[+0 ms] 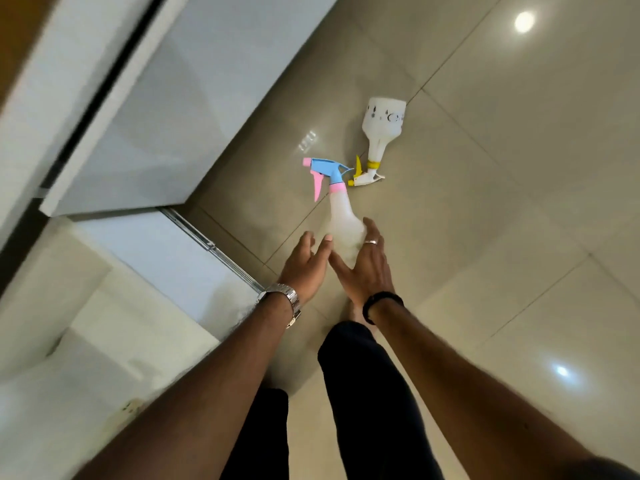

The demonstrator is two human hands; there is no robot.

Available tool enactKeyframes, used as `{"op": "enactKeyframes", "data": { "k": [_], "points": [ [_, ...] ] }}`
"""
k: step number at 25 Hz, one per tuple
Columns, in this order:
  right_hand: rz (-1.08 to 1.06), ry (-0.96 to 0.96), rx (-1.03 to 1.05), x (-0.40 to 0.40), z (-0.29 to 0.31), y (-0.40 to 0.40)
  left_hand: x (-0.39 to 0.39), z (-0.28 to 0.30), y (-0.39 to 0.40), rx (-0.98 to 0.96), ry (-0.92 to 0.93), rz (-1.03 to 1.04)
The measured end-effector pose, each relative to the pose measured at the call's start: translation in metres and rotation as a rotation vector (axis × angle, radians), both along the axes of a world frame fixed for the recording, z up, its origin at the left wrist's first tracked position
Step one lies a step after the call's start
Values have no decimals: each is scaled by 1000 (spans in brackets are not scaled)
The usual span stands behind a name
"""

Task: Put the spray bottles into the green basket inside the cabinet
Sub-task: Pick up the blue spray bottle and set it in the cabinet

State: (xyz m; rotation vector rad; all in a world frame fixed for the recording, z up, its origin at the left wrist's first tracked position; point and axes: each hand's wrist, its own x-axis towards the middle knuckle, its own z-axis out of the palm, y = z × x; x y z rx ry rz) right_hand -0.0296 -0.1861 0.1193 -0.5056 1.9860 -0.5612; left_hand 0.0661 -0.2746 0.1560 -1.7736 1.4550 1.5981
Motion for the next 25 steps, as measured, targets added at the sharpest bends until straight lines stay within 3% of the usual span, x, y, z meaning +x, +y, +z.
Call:
{"op": "enactKeyframes", "data": {
  "k": [3, 12, 15, 20, 25],
  "points": [
    [-6, 12, -177, -8, 64, -17, -11, 55, -12, -26, 82, 97],
    [170, 14, -453, 14, 175, -75, 59, 153, -59, -475, 242, 61],
    [301, 53, -486, 49, 194, -98, 103, 172, -68, -623, 266, 50],
    [483, 119, -567, 136, 227, -124, 202, 199, -58, -712, 269, 207],
    [695, 55, -533, 250, 236, -125, 316, 199, -13, -816, 111, 319]
  ]
}}
